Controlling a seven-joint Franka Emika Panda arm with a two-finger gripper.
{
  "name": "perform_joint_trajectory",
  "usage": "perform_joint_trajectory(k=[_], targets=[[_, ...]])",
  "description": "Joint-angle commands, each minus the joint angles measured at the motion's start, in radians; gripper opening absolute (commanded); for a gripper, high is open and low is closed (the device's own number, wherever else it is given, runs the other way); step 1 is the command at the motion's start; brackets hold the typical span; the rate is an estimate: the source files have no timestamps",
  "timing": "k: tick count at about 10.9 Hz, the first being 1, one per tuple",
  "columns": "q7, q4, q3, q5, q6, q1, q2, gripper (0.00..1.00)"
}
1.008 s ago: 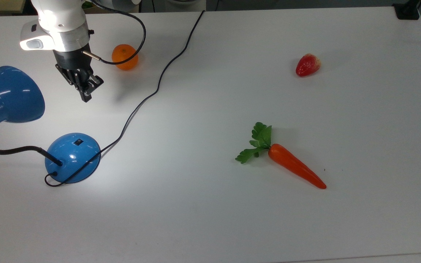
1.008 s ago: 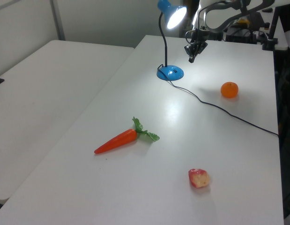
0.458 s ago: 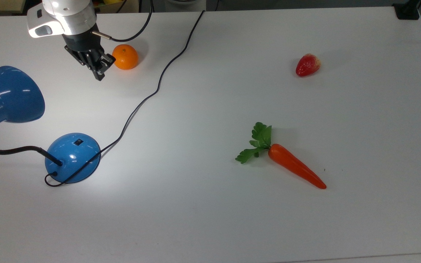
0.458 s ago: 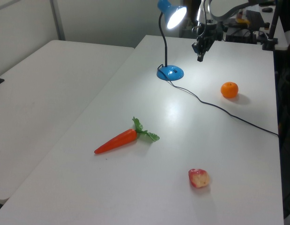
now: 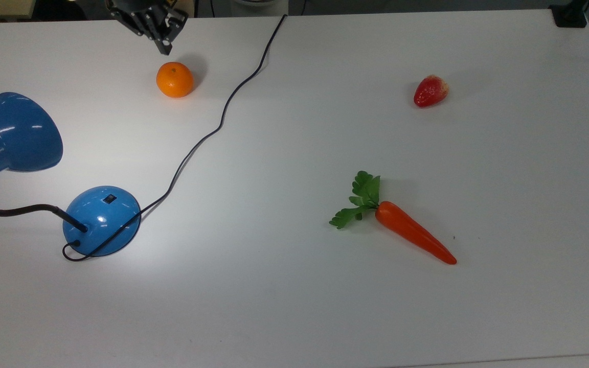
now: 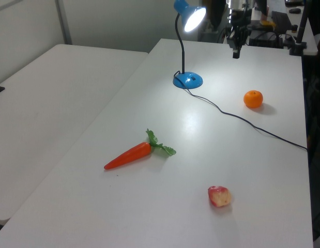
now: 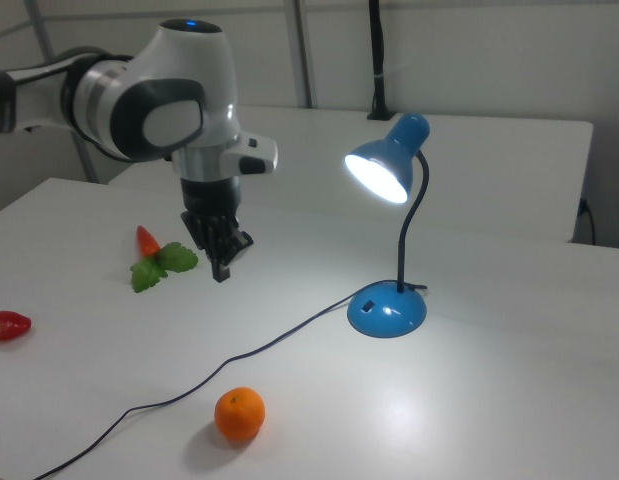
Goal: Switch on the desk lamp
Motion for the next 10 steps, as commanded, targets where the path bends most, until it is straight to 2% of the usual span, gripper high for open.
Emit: perform_joint_trajectory(k=[1, 3, 5, 6, 10], targets=[[-0.046, -0.033, -0.008, 0.012, -0.047, 0.045, -0.066, 0.17], [-0.090, -0.030, -0.005, -0.014, -0.047, 0.048, -0.069, 0.45], [-0.120, -0.027, -0.003, -0.040, -0.038, 0.048, -0.069, 0.90], [-0.120, -0.022, 0.001, -0.040, -0.038, 0.048, -0.069, 1.00], [-0.170, 0.016, 0.012, -0.037, -0.055, 0.048, -0.067, 1.00]])
